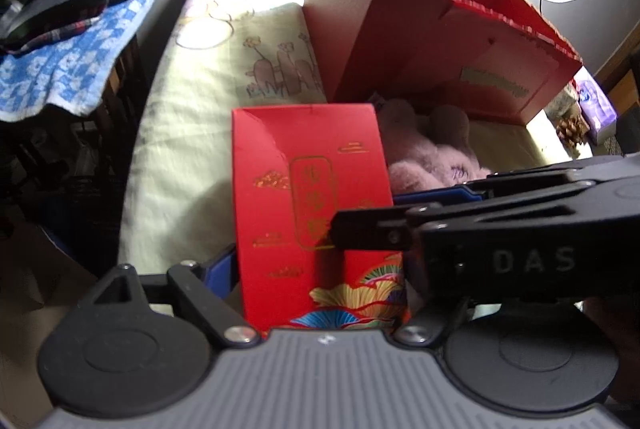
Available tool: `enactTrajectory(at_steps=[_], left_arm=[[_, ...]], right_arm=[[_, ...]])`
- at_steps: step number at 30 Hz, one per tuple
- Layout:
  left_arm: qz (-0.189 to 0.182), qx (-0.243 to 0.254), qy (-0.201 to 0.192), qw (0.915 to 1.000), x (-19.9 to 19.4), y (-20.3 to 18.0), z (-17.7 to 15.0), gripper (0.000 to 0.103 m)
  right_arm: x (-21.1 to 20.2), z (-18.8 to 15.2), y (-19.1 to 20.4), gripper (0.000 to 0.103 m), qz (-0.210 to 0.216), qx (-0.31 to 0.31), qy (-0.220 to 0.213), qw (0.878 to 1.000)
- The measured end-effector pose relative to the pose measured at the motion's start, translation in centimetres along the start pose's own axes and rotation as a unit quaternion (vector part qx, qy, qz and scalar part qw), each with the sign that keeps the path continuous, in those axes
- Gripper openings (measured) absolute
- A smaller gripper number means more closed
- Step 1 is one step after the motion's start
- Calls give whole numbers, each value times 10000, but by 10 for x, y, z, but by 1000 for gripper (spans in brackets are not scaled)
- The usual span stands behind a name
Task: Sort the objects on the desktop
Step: 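Lift the red gift box and carry it over the red box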
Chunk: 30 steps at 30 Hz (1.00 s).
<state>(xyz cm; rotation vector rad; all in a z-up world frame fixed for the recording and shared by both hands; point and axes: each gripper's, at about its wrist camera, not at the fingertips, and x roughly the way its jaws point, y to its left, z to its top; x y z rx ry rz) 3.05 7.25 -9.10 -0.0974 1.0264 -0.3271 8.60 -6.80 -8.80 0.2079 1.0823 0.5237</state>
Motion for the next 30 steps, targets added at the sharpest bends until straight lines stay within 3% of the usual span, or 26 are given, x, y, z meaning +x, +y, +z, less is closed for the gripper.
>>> enactTrajectory(at_steps=[8, 17, 30], left_arm=[[23, 28, -306, 9995, -20, -9, 14, 83], [-77, 336, -675, 9971, -45, -35, 39, 83], [-283, 914, -1271, 9873, -71, -79, 92, 83]], right_arm=[[-32, 6, 9, 39, -84, -380, -606, 9974], [-68, 10, 0, 39, -68, -215, -1153, 9931], [-126, 31, -16, 39, -158, 64, -2161, 9762]])
